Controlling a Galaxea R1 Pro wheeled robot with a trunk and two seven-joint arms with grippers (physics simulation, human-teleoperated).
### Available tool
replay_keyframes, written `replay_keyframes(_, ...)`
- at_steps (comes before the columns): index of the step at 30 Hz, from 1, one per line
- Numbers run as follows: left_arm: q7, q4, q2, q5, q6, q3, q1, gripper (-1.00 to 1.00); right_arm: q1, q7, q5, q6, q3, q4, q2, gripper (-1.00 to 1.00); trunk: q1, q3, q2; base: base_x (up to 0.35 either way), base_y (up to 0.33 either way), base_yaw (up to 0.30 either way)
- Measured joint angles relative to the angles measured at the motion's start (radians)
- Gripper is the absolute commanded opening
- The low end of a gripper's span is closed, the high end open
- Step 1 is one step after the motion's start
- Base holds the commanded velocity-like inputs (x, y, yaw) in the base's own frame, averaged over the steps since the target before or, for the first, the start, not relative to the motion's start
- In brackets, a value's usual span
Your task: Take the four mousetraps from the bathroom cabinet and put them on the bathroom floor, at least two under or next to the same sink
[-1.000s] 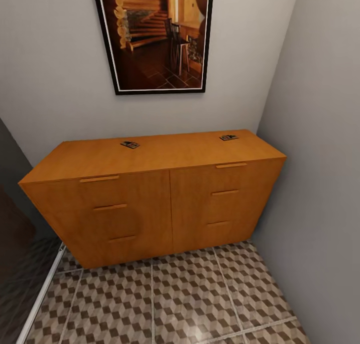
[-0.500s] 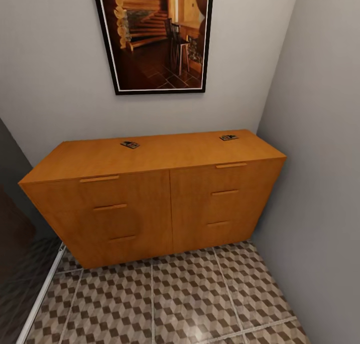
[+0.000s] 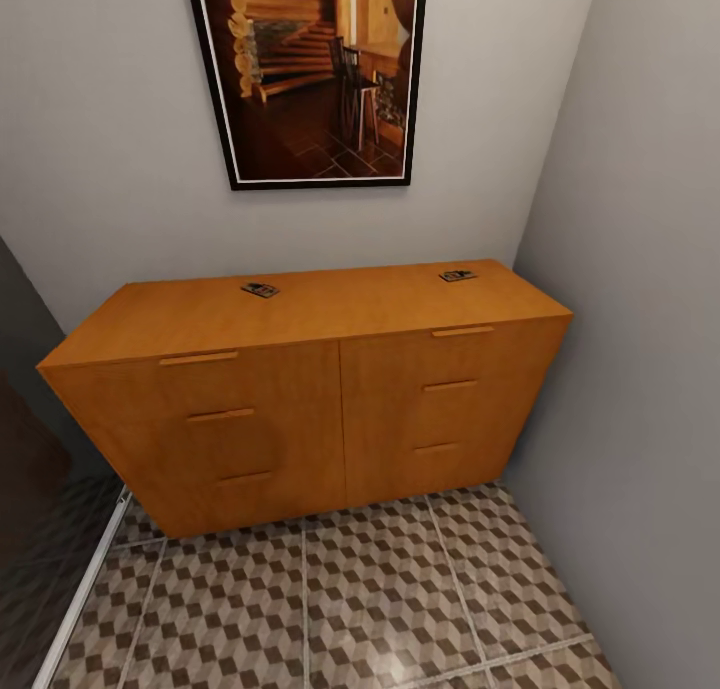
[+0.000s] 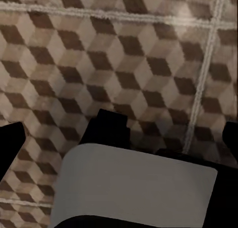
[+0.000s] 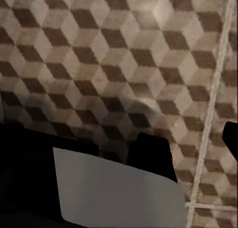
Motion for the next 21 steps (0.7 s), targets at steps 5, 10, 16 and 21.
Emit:
replay_keyframes(5,0.002,-0.118,0.006,-0.003,0.002,0.010,-0.003,1.00,-0.033,-0.117,0.003,0.059,0.000,-0.104,0.040,1.00,0.000,0.000,0.000,0.000,0.000,0.000)
replay_keyframes(10,0.054,-0.276,0.025,-0.005,0.026,0.012,-0.013,1.00,-0.060,-0.174,0.012,0.067,-0.001,-0.153,0.056,1.00,0.000,0.000,0.000,0.000,0.000,0.000)
replay_keyframes(16,0.090,-0.571,0.031,-0.011,0.265,0.013,-0.032,1.00,-0.152,-0.174,0.014,0.071,0.001,-0.215,0.062,1.00,0.000,0.000,0.000,0.000,0.000,0.000)
replay_keyframes(21,0.107,-0.729,0.031,-0.012,0.376,0.012,-0.035,1.00,-0.177,-0.173,0.017,0.078,0.009,-0.285,0.062,1.00,0.000,0.000,0.000,0.000,0.000,0.000)
